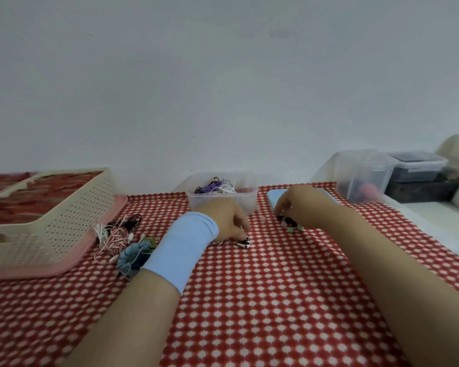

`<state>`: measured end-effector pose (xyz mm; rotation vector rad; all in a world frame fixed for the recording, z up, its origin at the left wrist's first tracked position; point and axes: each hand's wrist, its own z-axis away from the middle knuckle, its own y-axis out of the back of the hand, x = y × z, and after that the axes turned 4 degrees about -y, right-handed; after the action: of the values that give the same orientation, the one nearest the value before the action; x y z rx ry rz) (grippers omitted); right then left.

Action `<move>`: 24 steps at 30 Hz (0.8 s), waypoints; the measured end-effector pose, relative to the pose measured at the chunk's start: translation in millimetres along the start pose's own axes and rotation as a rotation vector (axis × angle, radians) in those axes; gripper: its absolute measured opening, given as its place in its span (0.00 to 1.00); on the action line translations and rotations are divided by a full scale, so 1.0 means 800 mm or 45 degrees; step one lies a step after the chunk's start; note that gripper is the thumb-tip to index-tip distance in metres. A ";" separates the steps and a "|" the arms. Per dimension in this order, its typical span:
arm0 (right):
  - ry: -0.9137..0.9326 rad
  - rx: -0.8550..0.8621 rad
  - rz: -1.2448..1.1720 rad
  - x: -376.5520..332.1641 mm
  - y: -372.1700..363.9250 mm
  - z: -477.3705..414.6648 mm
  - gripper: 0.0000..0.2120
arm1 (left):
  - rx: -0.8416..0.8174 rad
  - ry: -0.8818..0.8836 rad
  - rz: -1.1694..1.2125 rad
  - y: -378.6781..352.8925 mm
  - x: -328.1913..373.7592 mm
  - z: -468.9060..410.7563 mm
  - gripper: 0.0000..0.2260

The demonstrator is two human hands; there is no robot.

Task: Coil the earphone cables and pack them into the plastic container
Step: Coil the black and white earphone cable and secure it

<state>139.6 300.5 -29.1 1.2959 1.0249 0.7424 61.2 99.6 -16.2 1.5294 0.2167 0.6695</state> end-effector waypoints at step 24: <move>0.108 -0.147 -1.331 -0.024 0.000 0.019 0.07 | 0.351 -0.018 0.798 -0.016 -0.024 -0.005 0.07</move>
<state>145.5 276.9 -26.0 0.4826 1.4948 0.0402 47.2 94.2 -33.6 1.8826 -0.2040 1.1560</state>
